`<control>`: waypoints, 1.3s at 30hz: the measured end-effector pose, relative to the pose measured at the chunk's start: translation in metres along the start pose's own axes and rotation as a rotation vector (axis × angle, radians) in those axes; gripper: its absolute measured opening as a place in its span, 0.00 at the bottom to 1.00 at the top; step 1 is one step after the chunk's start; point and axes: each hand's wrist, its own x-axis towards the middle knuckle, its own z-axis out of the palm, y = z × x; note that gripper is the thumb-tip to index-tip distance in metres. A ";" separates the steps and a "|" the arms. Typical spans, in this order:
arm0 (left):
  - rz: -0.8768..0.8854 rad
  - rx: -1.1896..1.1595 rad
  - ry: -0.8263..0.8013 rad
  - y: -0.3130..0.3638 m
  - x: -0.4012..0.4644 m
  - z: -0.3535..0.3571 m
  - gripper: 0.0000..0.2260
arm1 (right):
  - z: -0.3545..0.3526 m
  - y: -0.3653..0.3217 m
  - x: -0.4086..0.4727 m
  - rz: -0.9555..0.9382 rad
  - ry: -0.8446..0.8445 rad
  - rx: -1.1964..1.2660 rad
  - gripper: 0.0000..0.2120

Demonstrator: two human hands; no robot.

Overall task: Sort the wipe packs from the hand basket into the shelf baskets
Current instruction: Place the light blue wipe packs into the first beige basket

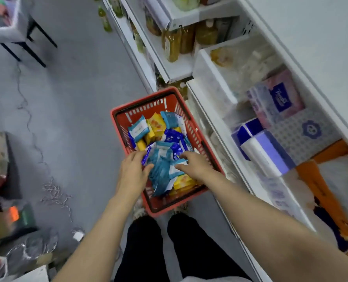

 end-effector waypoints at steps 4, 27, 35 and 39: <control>-0.035 0.023 -0.118 -0.014 0.044 0.013 0.22 | 0.034 -0.002 0.056 0.135 -0.136 0.150 0.28; 0.001 -0.035 -0.426 -0.046 0.142 0.016 0.23 | 0.054 0.004 0.115 0.134 0.047 0.387 0.14; -0.058 -0.374 -0.489 -0.006 0.132 0.003 0.36 | -0.021 -0.010 0.063 -0.008 0.052 0.918 0.12; -0.124 -0.453 -0.430 0.012 0.123 -0.006 0.37 | -0.032 -0.015 0.045 0.013 0.149 1.068 0.08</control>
